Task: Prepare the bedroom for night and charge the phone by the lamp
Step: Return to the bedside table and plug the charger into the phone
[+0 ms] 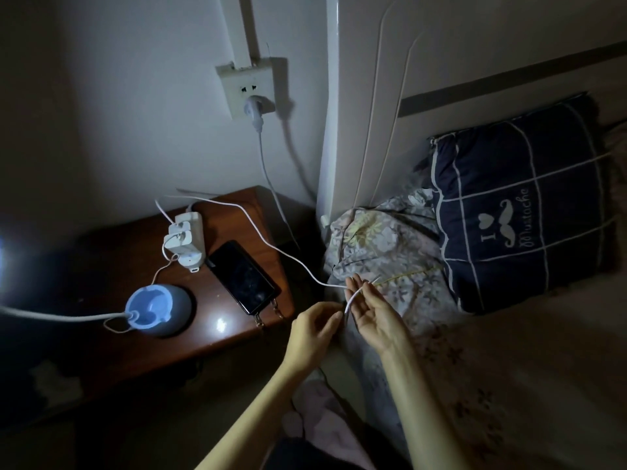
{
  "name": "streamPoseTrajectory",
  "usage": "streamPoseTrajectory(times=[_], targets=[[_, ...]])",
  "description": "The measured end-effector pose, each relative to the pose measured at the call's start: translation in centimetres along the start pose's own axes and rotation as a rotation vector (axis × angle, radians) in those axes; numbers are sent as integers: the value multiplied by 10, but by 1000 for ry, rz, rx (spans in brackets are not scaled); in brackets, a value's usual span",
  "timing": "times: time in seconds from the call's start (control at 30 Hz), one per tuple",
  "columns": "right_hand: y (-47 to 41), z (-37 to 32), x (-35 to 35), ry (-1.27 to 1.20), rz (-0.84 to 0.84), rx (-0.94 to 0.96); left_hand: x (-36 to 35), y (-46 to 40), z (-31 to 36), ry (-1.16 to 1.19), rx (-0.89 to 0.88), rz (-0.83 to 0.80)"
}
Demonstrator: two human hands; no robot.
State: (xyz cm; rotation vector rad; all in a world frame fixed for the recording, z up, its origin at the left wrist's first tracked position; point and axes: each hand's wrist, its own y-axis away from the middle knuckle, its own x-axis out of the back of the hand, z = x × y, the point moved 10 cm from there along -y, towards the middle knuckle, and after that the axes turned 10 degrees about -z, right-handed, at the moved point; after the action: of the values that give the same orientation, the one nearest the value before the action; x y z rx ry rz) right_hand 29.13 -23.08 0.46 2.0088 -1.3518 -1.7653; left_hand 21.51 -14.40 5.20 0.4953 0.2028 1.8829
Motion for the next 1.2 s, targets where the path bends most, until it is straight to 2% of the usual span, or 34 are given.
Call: streamPoseTrajectory(times=[0.2, 0.3, 0.4, 0.5, 0.57, 0.6, 0.63, 0.67, 0.7, 0.73, 0.77, 0.8, 0.83, 0.87, 1.0, 1.2], targets=[[-4, -1, -13, 87, -1, 61, -9, 16, -9, 576, 117, -166], [-8, 4, -20, 118, -15, 63, -21, 25, -18, 676, 189, -248], [-11, 9, -24, 157, -9, 76, -9, 29, -22, 706, 215, -138], [-2, 9, -18, 263, 31, 69, 24, 33, -34, 561, 191, 22], [14, 6, -8, 512, 115, 77, 48, 34, -46, 395, 168, 105], [25, -6, -2, 706, 195, 172, 58, 35, -50, 287, 152, 123], [38, -26, -4, 961, 288, 359, 65, 35, -51, 169, 130, 124], [51, -40, -23, 1252, 302, 565, 69, 34, -48, 50, 103, 109], [56, -36, -50, 1522, 178, 705, 69, 33, -44, -50, 70, 77], [52, -16, -73, 1730, -49, 721, 67, 32, -40, -126, 33, 38], [42, 10, -84, 1856, -277, 585, 65, 31, -37, -176, 7, 1], [33, 34, -86, 1924, -430, 393, 63, 30, -37, -194, -7, -25], [26, 50, -83, 1972, -506, 237, 62, 30, -38, -178, -8, -34], [22, 57, -82, 2004, -524, 152, 64, 31, -41, -136, 1, -23], [10, 56, -74, 1929, -485, 94, 80, 39, -58, 258, 108, 104], [12, 67, -67, 1588, -452, 44, 77, 49, -93, 962, 293, 218]])
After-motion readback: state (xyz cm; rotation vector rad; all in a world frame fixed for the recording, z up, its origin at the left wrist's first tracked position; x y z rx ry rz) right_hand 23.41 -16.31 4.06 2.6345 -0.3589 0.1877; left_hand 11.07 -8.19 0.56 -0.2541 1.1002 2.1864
